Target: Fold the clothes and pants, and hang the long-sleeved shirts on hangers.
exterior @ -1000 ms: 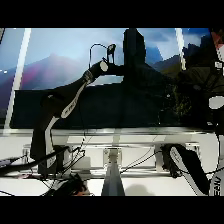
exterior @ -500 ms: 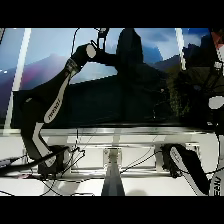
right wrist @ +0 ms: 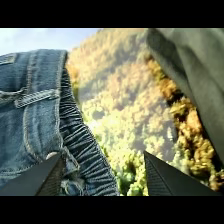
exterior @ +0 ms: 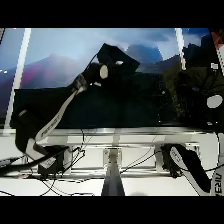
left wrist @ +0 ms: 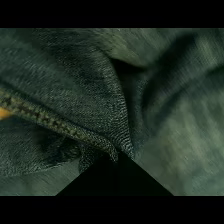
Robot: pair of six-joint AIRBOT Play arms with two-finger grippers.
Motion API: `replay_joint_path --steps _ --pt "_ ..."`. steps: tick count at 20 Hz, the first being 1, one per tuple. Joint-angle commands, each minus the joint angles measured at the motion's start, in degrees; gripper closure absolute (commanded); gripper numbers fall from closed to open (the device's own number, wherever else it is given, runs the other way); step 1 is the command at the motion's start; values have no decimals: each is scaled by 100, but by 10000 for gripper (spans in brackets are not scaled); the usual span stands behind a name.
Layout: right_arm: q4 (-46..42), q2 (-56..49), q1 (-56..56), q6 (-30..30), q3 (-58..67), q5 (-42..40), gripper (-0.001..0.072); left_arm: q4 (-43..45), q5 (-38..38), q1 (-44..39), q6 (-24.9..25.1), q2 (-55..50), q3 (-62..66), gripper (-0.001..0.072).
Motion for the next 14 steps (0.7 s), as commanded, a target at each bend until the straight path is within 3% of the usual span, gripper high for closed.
replay_joint_path --steps 1,4,5,7,8,14 --pt "-11 -470 2 109 2 -118 162 42 896 -415 -938 922 -1292 690" --pt "328 -1196 2 109 267 -160 162 46 1360 -505 -1410 1631 -2090 685" --pt "487 -1486 2 107 476 -46 163 68 1375 -470 -1425 1700 -2138 610" --pt "758 -2205 2 101 1115 509 163 66 1425 -372 -1427 1698 -2135 146" --pt "828 -2549 2 68 1469 868 163 63 1493 -313 -1427 1698 -2135 84" --pt "1591 -4172 7 15 3143 2343 163 61 1993 103 -1427 1698 -2135 85"
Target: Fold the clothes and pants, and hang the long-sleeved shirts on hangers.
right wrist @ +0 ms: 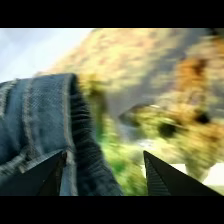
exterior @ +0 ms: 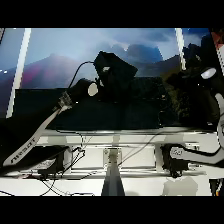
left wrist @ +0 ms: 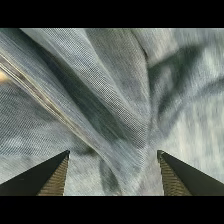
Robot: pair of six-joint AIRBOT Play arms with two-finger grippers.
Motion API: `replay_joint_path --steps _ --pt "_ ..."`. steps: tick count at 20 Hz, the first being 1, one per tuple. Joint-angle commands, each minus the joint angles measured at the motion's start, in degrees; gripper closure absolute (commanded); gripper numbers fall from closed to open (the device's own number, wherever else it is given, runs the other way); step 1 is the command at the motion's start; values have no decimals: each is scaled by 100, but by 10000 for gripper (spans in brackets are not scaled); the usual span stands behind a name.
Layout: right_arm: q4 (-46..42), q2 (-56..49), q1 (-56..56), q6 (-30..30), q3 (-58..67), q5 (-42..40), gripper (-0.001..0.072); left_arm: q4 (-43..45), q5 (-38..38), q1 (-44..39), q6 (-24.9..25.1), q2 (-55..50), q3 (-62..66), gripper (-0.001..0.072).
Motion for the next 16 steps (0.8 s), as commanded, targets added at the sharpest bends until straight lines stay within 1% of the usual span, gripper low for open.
replay_joint_path --steps 1,3,6,8,9,10,11,12,14,16 --pt "789 -892 7 -133 815 973 163 2 280 267 -37 26 -31 85" --pt "1263 -1200 9 -212 964 1215 163 2 278 439 -37 26 -31 85" --pt "1860 -1482 28 -326 977 1255 168 7 280 636 -37 26 -31 85" --pt "2153 -1517 136 -656 979 1237 311 7 350 767 -37 26 -31 85" --pt "2240 -1515 203 -872 1001 1139 395 7 437 844 -37 26 -31 85" --pt "2262 -1515 258 -1062 1054 1054 492 7 566 935 -37 26 -31 85" --pt "2258 -1515 289 -1235 1145 1016 652 7 695 1027 -37 26 -31 86" --pt "2194 -1488 284 -1309 1250 1084 692 4 837 1137 -37 26 -31 85" --pt "1742 -1281 251 -1322 1399 1204 693 7 1064 1392 -35 26 -31 85" --pt "1001 -774 157 -1174 1392 1220 693 4 1204 1650 -35 26 -31 86"
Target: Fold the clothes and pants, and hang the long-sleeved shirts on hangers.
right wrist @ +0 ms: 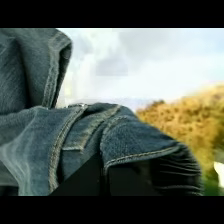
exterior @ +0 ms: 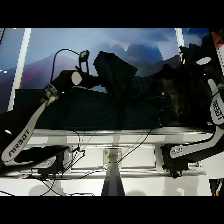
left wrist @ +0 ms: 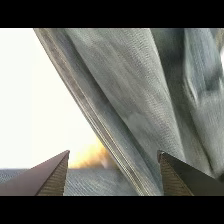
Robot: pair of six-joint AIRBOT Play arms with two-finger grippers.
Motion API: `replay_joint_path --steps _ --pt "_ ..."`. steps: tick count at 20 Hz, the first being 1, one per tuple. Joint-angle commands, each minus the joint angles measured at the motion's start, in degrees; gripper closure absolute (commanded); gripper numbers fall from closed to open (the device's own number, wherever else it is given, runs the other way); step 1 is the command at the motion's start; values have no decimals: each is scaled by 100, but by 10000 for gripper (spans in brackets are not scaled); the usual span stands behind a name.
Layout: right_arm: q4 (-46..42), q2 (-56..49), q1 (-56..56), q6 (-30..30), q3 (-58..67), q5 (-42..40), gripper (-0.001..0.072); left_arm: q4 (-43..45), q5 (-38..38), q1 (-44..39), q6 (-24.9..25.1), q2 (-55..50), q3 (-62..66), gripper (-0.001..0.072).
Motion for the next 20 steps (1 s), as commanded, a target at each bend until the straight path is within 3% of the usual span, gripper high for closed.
replay_joint_path --steps 1,10,15,19,20 --pt "-1038 706 -120 131 79 81 693 2 330 426 0 4 0 86" --pt "-2374 4273 -1346 723 -1764 426 693 -122 1405 603 -22 -293 -2 89" --pt "-3818 4778 -1469 1445 -2100 721 693 -1209 2083 610 -46 -935 74 89" --pt "-3689 4780 -1464 1467 -2100 492 693 -1207 2245 612 -48 -1585 529 91" --pt "-3659 4780 -1464 1467 -2100 470 692 -1207 2245 610 -48 -1755 691 129"
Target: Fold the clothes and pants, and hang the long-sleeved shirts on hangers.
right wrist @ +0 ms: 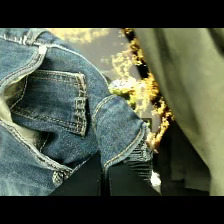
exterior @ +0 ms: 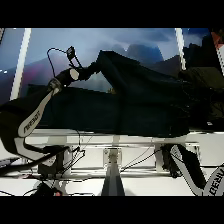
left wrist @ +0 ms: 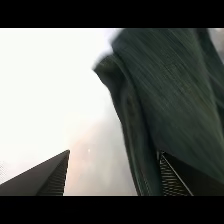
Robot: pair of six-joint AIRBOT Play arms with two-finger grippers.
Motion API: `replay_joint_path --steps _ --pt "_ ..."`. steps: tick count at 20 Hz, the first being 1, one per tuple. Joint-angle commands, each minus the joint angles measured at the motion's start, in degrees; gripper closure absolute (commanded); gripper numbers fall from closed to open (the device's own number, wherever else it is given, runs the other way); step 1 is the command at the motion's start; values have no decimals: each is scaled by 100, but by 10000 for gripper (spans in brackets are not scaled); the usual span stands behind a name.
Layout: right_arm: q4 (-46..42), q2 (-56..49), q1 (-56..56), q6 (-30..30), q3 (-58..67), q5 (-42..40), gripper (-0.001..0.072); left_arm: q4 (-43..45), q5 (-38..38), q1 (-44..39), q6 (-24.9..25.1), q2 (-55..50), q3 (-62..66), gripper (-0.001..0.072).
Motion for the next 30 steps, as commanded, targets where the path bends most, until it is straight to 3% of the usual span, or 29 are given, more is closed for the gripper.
replay_joint_path --steps 1,4,8,9,13,16,20,25,30 --pt "-125 72 -17 127 -39 -92 693 -133 173 2 -4 -625 505 149" --pt "-125 72 -17 127 -39 -92 692 -177 162 0 -4 -1060 1010 161" --pt "-125 72 -17 127 -39 -92 692 -304 127 -4 -4 -1338 1320 290" --pt "-125 72 -17 127 -39 -94 693 -304 127 -15 -4 -1362 1329 404" --pt "-125 72 -17 127 -39 -92 692 -304 181 -120 -2 -1381 1331 687" --pt "-129 72 -17 125 -39 -98 692 -293 192 -168 85 -1272 1335 688" --pt "-103 72 -17 125 -39 -426 692 590 -170 46 813 -522 1335 690" --pt "-133 72 -17 107 -39 -1185 693 2850 -1464 365 844 1134 1335 690" --pt "-122 72 -17 109 -46 -1185 692 3220 -1449 323 844 2691 1333 690"
